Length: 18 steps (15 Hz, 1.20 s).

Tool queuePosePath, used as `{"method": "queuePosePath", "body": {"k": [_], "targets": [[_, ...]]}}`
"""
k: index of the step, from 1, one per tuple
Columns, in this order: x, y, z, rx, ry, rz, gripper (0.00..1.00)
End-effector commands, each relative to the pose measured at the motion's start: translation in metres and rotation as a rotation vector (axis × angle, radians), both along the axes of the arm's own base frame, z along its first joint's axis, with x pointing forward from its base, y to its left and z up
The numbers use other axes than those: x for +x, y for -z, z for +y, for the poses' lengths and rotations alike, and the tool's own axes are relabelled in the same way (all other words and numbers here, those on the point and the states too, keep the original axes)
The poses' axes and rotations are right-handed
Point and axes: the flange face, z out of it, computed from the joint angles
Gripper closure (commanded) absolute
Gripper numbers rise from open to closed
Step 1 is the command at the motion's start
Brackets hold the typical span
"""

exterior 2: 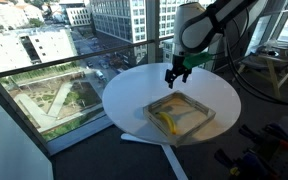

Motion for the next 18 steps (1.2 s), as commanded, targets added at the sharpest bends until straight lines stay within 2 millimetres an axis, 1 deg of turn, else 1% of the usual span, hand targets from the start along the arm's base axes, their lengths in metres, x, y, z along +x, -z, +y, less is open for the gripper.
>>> {"method": "queuePosePath", "body": {"k": [1,11,18], "targets": [[-0.019,-0.019,0.002,-0.016,0.020,-0.005,0.00],[-0.060,-0.047,0.004,-0.009,0.026,-0.027,0.00],[-0.082,-0.056,-0.004,-0.008,0.073,-0.031,0.00]]}}
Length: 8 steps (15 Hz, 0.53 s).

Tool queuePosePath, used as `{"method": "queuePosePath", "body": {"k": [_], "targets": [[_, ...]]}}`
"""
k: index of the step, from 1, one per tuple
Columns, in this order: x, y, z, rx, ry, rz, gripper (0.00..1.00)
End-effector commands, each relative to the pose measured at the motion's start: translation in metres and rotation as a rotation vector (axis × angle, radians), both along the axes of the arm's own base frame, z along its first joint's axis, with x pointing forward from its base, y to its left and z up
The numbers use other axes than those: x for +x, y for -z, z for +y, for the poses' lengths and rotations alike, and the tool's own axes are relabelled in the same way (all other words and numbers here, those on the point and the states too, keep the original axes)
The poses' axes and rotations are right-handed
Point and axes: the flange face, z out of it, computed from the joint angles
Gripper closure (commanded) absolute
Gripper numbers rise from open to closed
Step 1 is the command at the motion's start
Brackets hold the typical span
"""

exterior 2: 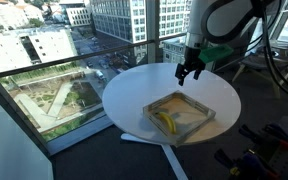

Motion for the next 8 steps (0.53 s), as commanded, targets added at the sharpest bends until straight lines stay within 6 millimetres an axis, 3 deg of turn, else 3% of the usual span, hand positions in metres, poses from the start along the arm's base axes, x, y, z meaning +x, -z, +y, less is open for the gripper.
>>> {"method": "queuePosePath", "body": {"k": [1,8], "targets": [[-0.017,-0.011,-0.008,-0.014,0.043,0.001,0.00],[-0.033,-0.017,-0.020,-0.016,0.102,0.004,0.00]]}}
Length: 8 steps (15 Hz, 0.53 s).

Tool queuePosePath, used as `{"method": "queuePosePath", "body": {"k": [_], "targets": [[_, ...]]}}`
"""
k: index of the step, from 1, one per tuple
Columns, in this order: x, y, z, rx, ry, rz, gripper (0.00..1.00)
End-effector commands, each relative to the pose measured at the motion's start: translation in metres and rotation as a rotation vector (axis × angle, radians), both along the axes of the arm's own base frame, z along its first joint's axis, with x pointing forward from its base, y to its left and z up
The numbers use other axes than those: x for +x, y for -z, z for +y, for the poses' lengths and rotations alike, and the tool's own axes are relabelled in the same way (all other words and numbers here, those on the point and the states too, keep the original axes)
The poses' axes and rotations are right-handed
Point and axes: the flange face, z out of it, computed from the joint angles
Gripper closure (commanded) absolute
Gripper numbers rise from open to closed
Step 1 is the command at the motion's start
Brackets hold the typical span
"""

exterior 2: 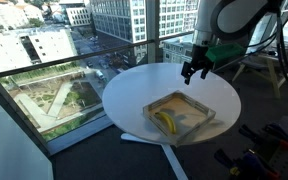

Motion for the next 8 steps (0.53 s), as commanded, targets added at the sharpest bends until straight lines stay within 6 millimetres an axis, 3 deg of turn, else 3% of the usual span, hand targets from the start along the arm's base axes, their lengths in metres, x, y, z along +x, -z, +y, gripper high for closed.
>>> {"method": "queuePosePath", "body": {"k": [1,8], "targets": [[-0.015,-0.011,-0.006,-0.014,0.039,-0.001,0.00],[-0.028,-0.018,-0.012,-0.006,0.042,-0.008,0.00]]}}
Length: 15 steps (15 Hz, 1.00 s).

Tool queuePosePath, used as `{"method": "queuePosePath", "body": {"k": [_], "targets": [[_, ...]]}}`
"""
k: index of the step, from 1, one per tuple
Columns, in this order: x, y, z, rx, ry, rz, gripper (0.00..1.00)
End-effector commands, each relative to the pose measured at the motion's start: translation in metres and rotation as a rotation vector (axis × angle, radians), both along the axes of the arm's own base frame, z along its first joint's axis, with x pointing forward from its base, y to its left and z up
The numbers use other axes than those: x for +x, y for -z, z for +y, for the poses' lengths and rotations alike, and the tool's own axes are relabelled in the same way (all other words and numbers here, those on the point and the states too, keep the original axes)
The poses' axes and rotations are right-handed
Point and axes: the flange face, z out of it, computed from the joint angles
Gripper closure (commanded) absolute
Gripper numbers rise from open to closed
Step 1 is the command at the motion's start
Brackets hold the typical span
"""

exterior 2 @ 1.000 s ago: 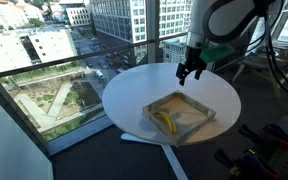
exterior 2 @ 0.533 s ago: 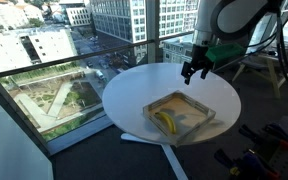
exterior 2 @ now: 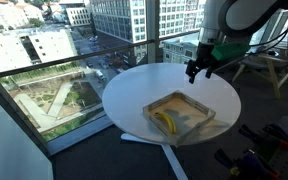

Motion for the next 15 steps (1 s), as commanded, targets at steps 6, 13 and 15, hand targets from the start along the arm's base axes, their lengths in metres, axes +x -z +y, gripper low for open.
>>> {"method": "queuePosePath", "body": {"k": [6,13,15], "targets": [[-0.024,-0.018,0.002,0.011,-0.026,-0.012,0.00],[-0.036,-0.023,0.009,0.036,-0.072,-0.010,0.00],[-0.038,-0.023,0.009,0.042,-0.078,-0.001,0.00]]}}
